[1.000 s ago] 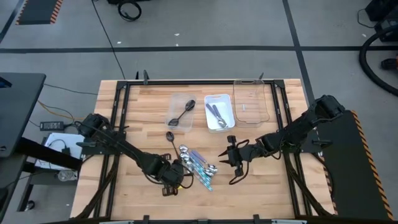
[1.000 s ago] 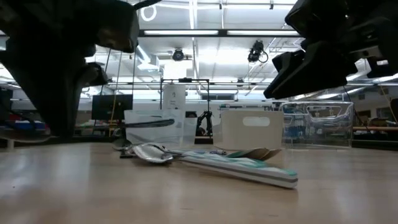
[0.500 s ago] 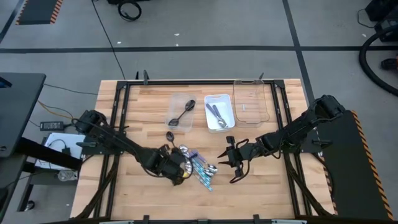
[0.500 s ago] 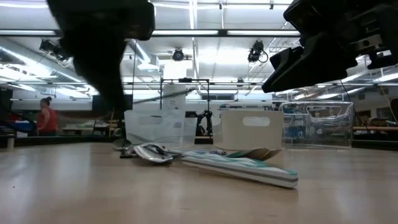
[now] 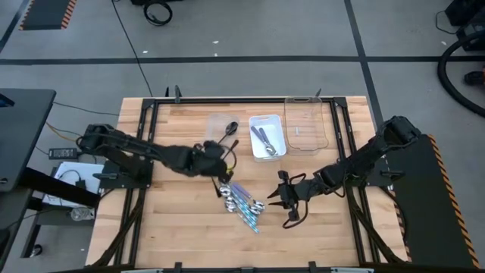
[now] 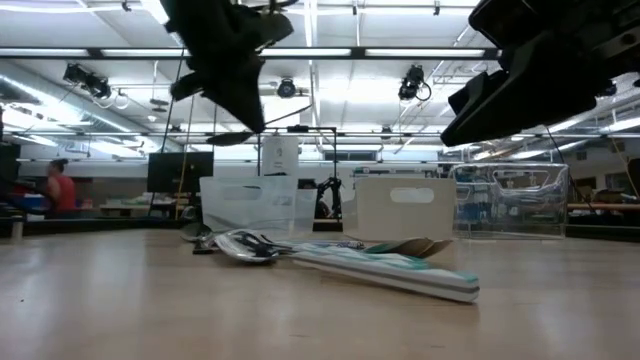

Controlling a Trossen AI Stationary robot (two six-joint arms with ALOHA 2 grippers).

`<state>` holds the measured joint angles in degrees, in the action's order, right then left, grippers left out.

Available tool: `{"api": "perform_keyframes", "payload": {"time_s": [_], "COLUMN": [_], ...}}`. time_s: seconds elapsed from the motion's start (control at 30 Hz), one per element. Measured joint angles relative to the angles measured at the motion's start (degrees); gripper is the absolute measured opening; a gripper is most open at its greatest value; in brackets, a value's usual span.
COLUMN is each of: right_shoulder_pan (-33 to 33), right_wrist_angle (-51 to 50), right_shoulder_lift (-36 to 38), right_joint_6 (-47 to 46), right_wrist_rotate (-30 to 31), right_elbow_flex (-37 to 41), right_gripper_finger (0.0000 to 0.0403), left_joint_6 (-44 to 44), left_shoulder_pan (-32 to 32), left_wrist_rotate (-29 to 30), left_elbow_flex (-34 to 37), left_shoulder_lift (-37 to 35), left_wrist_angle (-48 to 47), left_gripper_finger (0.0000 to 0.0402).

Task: Sort silverware by color (type)
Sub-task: Put the black spoon into the left transparent bin, then put the violet spoon into the white bin

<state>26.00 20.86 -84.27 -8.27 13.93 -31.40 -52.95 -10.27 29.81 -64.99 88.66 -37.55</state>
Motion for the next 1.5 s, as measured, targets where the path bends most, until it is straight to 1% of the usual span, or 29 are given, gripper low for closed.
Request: {"api": "perform_keyframes", "payload": {"time_s": [0.1,0.2,0.37,0.53,0.7,0.73,0.8,0.9,1.07,1.17,1.4,1.5], "right_shoulder_pan": [1.39,2.91,4.79,6.18,7.04,7.24,7.74,8.48,10.06,10.62,10.86,10.86], "right_wrist_angle": [-0.29,-1.07,-1.73,-2.88,-4.26,-4.58,-5.43,-5.80,-6.90,-6.84,-7.50,-8.27], "right_shoulder_lift": [0.00,0.00,0.00,0.02,0.02,0.02,0.02,0.02,0.02,0.02,0.02,0.02], "right_joint_6": [-1.53,-2.65,-4.83,-8.18,-10.75,-11.30,-12.37,-14.04,-16.17,-17.14,-17.60,-17.37], "right_wrist_rotate": [1.56,3.82,7.32,9.16,9.98,10.38,10.60,10.73,13.62,14.54,15.01,15.37], "right_elbow_flex": [0.00,0.02,0.02,0.02,0.02,0.02,0.02,0.05,0.07,0.07,0.07,0.07], "right_gripper_finger": [0.0118,0.0118,0.0118,0.0118,0.0118,0.0118,0.0118,0.0118,0.0118,0.0118,0.0118,0.0118], "left_joint_6": [6.28,11.43,19.28,26.34,29.67,29.69,29.62,29.22,27.03,26.02,25.12,26.01], "left_shoulder_pan": [3.72,7.51,13.54,18.61,21.64,22.07,22.67,23.02,23.00,22.99,22.48,22.27], "left_wrist_rotate": [-0.10,-1.46,-2.29,-4.19,-4.59,-5.03,-6.95,-8.76,-9.28,-10.09,-10.69,-10.60], "left_elbow_flex": [-0.02,-0.04,-0.04,-0.04,0.84,1.14,1.75,2.75,4.26,4.37,4.37,4.36], "left_shoulder_lift": [-0.39,-0.44,-0.40,0.96,2.03,2.29,3.05,3.95,4.20,4.18,4.14,4.14], "left_wrist_angle": [3.06,5.66,5.90,5.36,5.53,4.59,6.23,5.61,5.60,4.64,4.88,6.71], "left_gripper_finger": [0.0009,0.0009,0.0009,0.0009,0.0009,0.0009,0.0009,0.0009,0.0011,0.0028,0.0126,0.0152]}}
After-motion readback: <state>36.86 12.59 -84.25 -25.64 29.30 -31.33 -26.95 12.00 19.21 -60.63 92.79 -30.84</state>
